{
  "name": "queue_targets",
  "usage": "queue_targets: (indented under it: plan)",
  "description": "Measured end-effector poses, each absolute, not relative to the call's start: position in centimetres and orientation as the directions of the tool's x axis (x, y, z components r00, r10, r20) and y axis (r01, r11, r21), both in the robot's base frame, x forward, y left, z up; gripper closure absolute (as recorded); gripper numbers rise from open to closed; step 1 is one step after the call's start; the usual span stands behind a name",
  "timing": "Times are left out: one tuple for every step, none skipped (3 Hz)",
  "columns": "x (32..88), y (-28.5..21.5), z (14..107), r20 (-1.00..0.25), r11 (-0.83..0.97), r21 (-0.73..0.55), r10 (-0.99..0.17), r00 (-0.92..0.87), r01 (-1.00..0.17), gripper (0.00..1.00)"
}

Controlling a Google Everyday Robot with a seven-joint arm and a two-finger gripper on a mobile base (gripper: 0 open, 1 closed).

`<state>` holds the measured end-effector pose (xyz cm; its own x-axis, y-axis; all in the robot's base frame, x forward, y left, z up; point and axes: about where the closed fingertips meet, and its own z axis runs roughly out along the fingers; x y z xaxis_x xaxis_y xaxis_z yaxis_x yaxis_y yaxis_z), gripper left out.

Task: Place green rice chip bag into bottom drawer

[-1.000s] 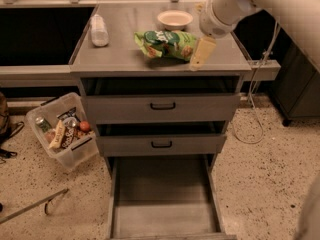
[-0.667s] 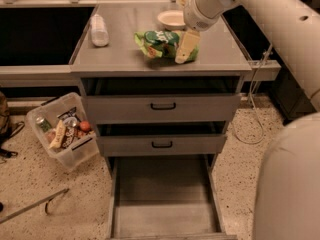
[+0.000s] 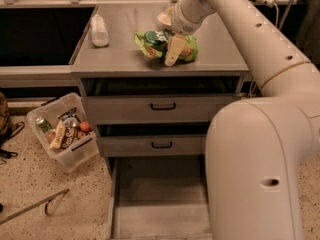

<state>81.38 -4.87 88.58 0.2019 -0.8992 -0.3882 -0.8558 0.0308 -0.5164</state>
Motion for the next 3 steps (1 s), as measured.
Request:
queue_targets:
  plan:
    - [81.83, -5.04, 88.51, -0.392, 0.036, -0.517, -0.898, 0.199, -0.855, 0.19]
    - [81.84, -5.03, 88.50, -0.392, 0.036, -0.517, -0.898, 0.199, -0.855, 0.42]
    - [81.76, -4.92, 88.45, -0.392, 0.034, -0.515, -0.898, 0.201, -0.856, 0.65]
